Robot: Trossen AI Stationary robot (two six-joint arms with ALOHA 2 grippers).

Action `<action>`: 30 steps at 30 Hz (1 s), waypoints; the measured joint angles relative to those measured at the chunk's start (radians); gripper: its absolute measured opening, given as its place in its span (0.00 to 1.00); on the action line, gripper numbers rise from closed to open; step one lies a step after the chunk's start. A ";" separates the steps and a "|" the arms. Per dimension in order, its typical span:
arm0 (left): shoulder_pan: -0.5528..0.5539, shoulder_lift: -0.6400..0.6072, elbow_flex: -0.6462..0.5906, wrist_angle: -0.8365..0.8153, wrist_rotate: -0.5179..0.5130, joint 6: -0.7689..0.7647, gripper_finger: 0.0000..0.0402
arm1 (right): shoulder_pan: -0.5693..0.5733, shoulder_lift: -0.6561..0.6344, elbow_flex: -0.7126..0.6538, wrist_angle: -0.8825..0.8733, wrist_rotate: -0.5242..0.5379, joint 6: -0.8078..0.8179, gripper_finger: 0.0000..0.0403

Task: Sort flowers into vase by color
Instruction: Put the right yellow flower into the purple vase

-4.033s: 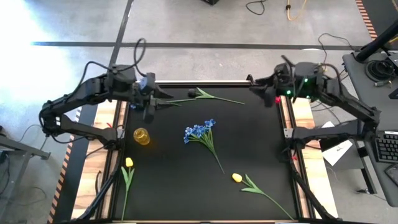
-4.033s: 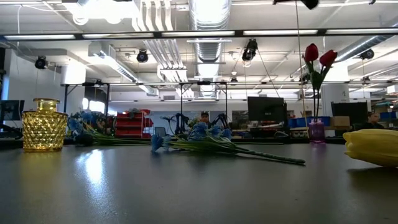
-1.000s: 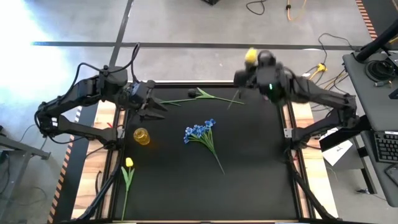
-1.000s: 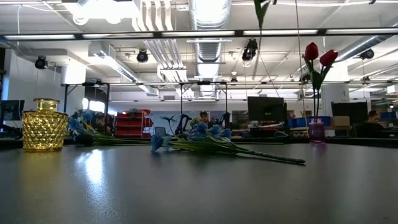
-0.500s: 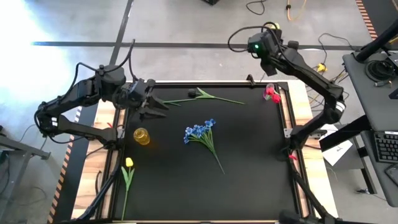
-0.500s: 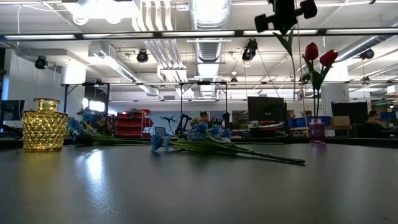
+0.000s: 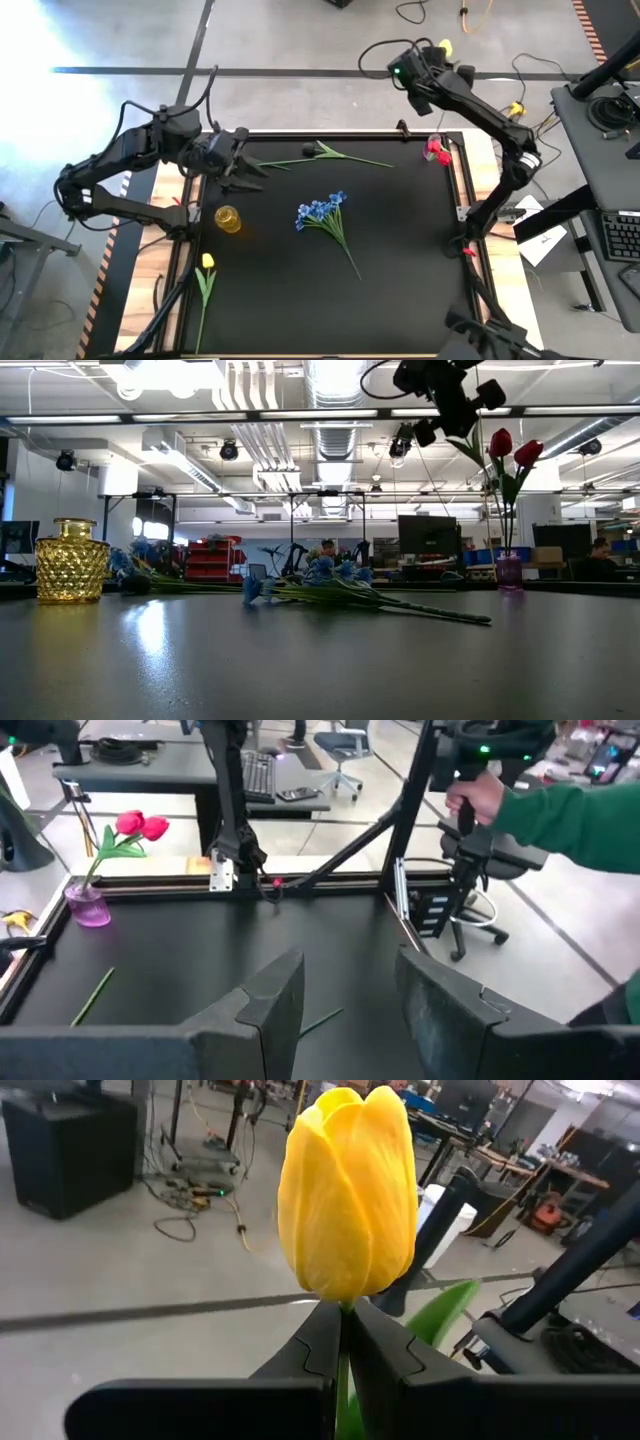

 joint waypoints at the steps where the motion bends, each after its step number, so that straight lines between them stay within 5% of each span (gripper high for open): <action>1: 0.003 -0.003 0.000 -0.003 0.000 0.011 0.36 | 0.000 0.009 0.000 -0.007 0.000 0.001 0.03; 15: 0.102 -0.005 0.000 0.042 -0.016 0.085 0.36 | 0.000 0.052 -0.019 -0.358 -0.008 0.465 0.03; 23: 0.103 -0.005 0.000 0.034 -0.016 0.089 0.36 | -0.010 0.087 -0.040 -0.347 -0.118 0.499 0.04; 30: 0.103 -0.010 0.000 -0.001 -0.016 0.061 0.36 | -0.027 0.108 -0.049 -0.355 -0.181 0.497 0.21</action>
